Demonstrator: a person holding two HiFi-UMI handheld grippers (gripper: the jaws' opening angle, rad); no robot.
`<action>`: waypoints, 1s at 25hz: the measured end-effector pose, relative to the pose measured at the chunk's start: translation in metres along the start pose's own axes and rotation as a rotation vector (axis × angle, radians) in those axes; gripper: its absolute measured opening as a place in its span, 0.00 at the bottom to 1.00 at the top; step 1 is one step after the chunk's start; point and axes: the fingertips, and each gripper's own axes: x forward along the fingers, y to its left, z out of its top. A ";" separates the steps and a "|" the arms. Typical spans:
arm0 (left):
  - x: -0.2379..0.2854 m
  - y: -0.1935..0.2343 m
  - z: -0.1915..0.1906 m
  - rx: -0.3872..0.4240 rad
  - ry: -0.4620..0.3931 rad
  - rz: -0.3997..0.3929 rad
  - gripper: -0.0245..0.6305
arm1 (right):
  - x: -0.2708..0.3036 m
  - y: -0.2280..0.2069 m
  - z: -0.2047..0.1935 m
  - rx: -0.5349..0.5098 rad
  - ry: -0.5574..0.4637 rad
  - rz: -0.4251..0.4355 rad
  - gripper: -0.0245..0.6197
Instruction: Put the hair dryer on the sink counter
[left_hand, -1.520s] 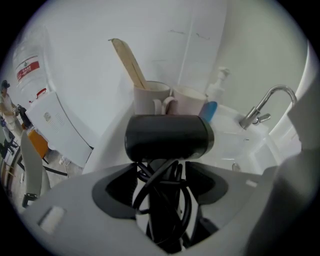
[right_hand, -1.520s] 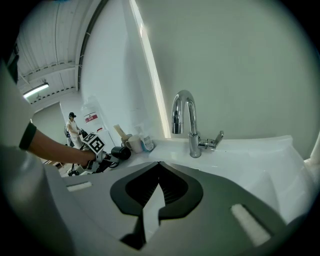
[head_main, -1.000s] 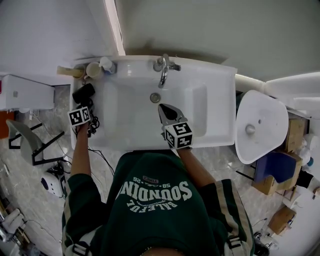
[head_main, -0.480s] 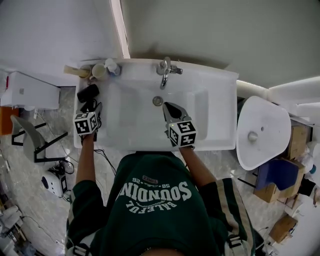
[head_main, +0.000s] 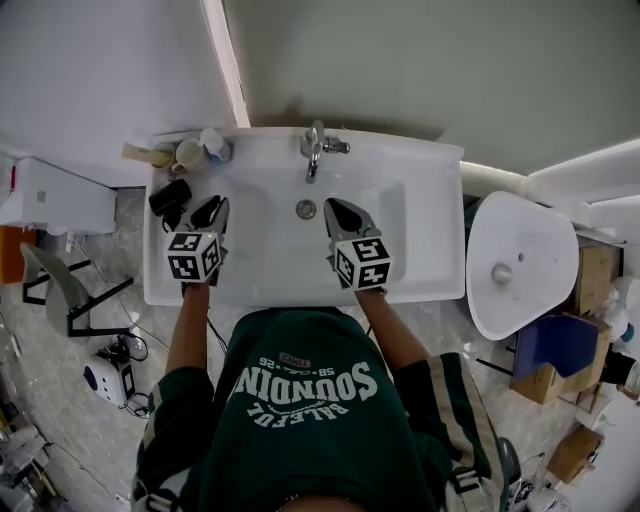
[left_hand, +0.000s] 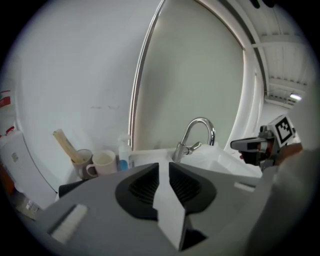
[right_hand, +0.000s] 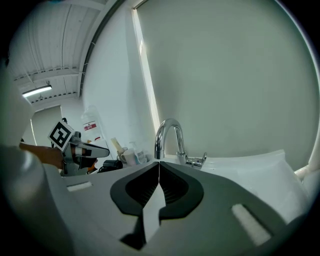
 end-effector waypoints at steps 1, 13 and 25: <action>0.001 -0.008 0.004 0.003 -0.012 -0.017 0.21 | -0.001 -0.002 0.003 -0.003 -0.007 -0.003 0.05; -0.003 -0.071 0.055 0.093 -0.188 -0.165 0.12 | -0.012 -0.012 0.026 -0.030 -0.080 -0.029 0.05; 0.002 -0.076 0.053 0.087 -0.184 -0.183 0.12 | -0.017 -0.009 0.032 -0.049 -0.105 -0.041 0.05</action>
